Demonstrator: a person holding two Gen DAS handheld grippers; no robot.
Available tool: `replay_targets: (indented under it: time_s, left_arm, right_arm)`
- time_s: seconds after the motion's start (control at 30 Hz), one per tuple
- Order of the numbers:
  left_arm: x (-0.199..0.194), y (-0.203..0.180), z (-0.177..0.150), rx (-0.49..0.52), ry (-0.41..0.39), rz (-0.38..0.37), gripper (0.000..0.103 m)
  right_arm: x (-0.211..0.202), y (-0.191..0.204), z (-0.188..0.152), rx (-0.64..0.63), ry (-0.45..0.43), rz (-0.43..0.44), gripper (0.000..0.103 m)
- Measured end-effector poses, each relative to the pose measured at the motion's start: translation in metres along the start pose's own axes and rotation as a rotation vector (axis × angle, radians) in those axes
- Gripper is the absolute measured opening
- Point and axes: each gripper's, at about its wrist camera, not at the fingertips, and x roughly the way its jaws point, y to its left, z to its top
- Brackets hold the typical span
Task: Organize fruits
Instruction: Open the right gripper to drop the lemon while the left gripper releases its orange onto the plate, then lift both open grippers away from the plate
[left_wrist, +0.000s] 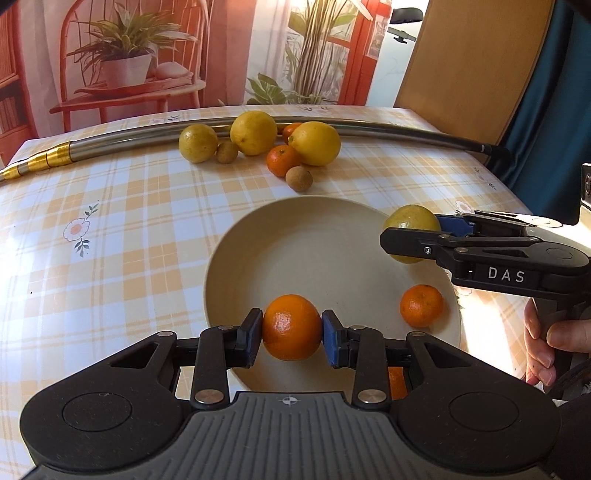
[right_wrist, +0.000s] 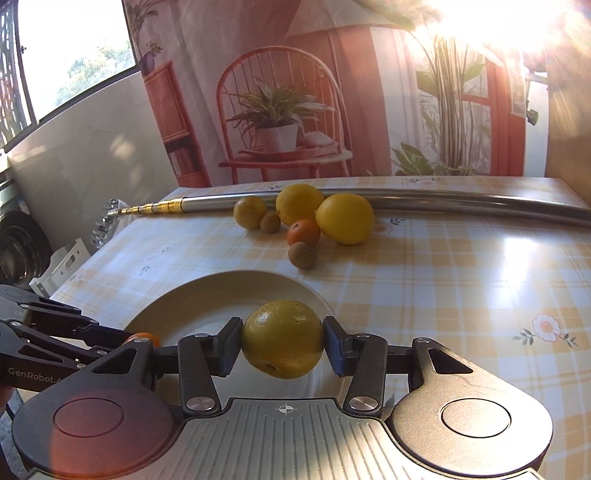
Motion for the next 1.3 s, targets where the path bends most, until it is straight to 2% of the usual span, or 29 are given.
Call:
replay_targets:
  time_s: [0.23,0.4,0.87,0.93,1.03,1.3]
  left_arm:
    - [0.004,-0.005,-0.006,0.024,0.044,0.009,0.036]
    - [0.003,-0.006,-0.007,0.033,0.047,0.004,0.036]
    - [0.005,-0.005,-0.008,0.024,0.056,0.012,0.037]
    - [0.005,-0.005,-0.008,0.022,0.055,0.014,0.036]
    - [0.004,-0.005,-0.008,0.015,0.054,0.016,0.037]
    - [-0.002,0.0,-0.007,-0.001,0.027,0.016,0.043]
  right_arm:
    - [0.003,0.003,-0.003,-0.003,0.042,-0.003,0.044]
    - [0.005,0.005,-0.005,-0.019,0.072,-0.016,0.044]
    - [0.007,0.002,-0.005,-0.014,0.087,-0.035,0.044]
    - [0.008,0.003,-0.004,-0.01,0.087,-0.032,0.047]
    - [0.004,0.002,-0.003,-0.001,0.064,-0.016,0.055]
    - [-0.01,0.0,0.013,-0.029,-0.023,-0.043,0.057]
